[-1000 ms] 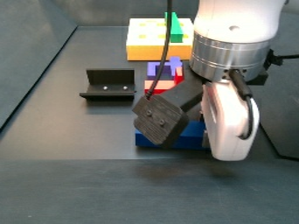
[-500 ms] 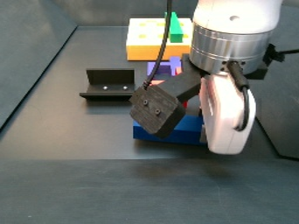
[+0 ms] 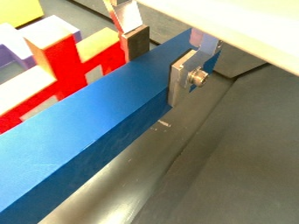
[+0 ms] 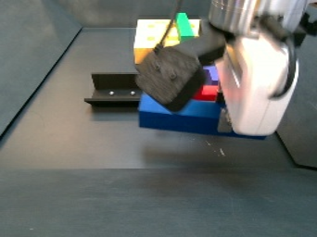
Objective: Pick up the blue object. Move up. Move to above the board. Insert the blue object.
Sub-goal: Move to above the board.
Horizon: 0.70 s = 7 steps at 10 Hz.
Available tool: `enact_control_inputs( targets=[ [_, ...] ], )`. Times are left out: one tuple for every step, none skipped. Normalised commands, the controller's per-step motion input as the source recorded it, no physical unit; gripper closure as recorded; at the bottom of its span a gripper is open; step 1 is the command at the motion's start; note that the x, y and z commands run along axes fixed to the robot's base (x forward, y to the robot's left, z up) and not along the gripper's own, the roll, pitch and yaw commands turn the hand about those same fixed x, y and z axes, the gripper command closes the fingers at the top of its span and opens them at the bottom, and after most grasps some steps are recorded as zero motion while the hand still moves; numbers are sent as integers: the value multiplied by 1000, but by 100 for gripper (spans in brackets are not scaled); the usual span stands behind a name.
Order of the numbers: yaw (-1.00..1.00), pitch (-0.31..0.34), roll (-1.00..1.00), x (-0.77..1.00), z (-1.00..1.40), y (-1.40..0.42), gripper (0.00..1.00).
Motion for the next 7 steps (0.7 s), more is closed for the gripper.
enact_control_inputs(
  targets=[
    [3,5,-55,-23,1400,-1,100],
    [7,39,8,-51,1400,-8,100],
    [4,37,54,-16,1400,-19,100],
    [4,47,34,-3,1400,-8,100],
    [4,74,-3,-10,1400,4,100],
    [4,75,7,-4,966,-4,100],
    [4,70,7,12,559,-12,100]
  ],
)
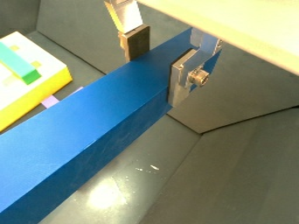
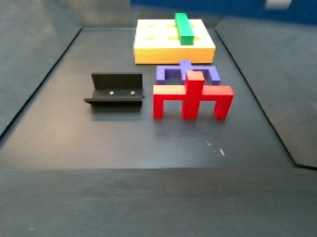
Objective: Pick up the blue object. Move up. Move to above the board. Insert the blue object.
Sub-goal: Move to above the board.
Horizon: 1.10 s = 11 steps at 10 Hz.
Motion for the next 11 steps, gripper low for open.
enact_control_inputs(
  targets=[
    [2,68,0,32,251,12,100],
    [1,75,-1,22,190,4,100],
    [1000,40,1,211,138,-1400,100],
    [1000,38,5,208,125,-1400,100],
    [1000,34,9,200,127,-1400,100],
    [1000,33,3,198,128,-1400,100],
    [1000,35,4,202,130,-1400,100],
    [1000,37,6,202,131,-1400,100],
    [1000,40,3,201,141,-1400,100],
    [1000,44,6,204,147,-1400,100],
    [1000,49,10,209,150,-1400,100]
  ],
)
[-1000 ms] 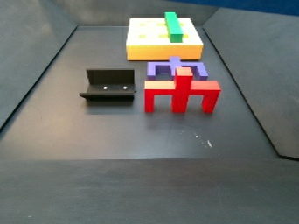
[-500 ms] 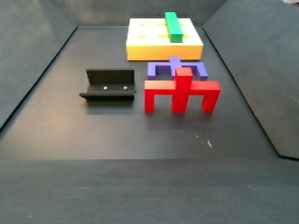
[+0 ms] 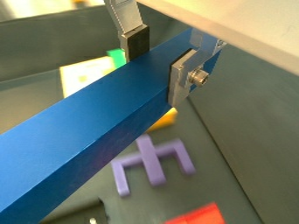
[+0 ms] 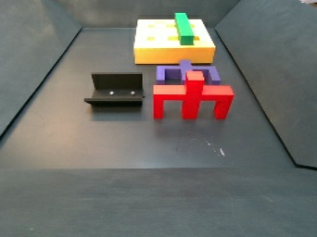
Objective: Pick up the blue object. Move up. Move to above the board. Insert the blue object.
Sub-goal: Move to above the board, then insert the blue object.
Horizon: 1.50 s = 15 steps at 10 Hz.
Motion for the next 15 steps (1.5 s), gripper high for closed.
enact_control_inputs(
  targets=[
    [1000,64,7,235,153,-1400,100],
    [1000,71,10,251,155,-1400,100],
    [1000,91,11,283,166,-1400,100],
    [1000,101,12,299,175,-1400,100],
    [1000,122,11,241,134,-944,100],
    [1000,135,14,160,77,-506,100],
    [1000,140,18,107,53,-280,100],
    [1000,142,19,82,45,-190,100],
    [1000,160,26,54,29,-106,100],
    [1000,177,30,56,32,-74,100],
    [1000,224,39,62,35,-45,100],
    [946,250,47,67,30,-42,100],
    [593,220,49,71,27,-37,100],
    [376,195,48,71,31,-34,100],
    [0,-74,-77,0,-237,-66,100]
  ],
)
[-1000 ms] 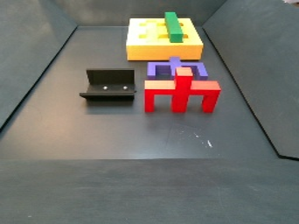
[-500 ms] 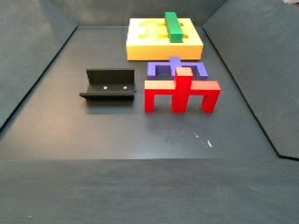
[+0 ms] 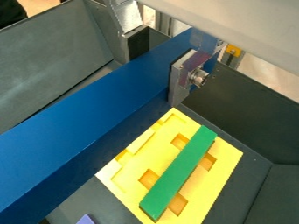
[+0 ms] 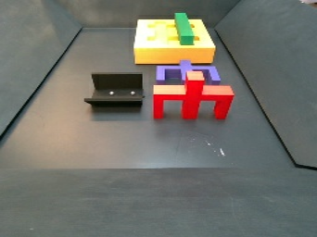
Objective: Pick up the blue object. Move up. Move to above the board. Insert the blue object.
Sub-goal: Insert the blue object.
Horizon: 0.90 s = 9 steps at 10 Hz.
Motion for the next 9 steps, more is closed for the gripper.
enact_control_inputs(
  targets=[
    [0,-129,-184,0,-411,-103,100],
    [43,-164,-180,0,-563,-266,100],
    [31,-161,-111,0,-677,-383,100],
    [46,-166,-66,0,-734,-489,100],
    [23,-139,0,0,-951,-486,100],
    [20,-100,0,94,-1000,-363,100],
    [3,-70,41,200,-1000,-214,100],
    [14,-27,70,269,-1000,-86,100],
    [9,-20,54,300,-1000,-71,100]
  ],
)
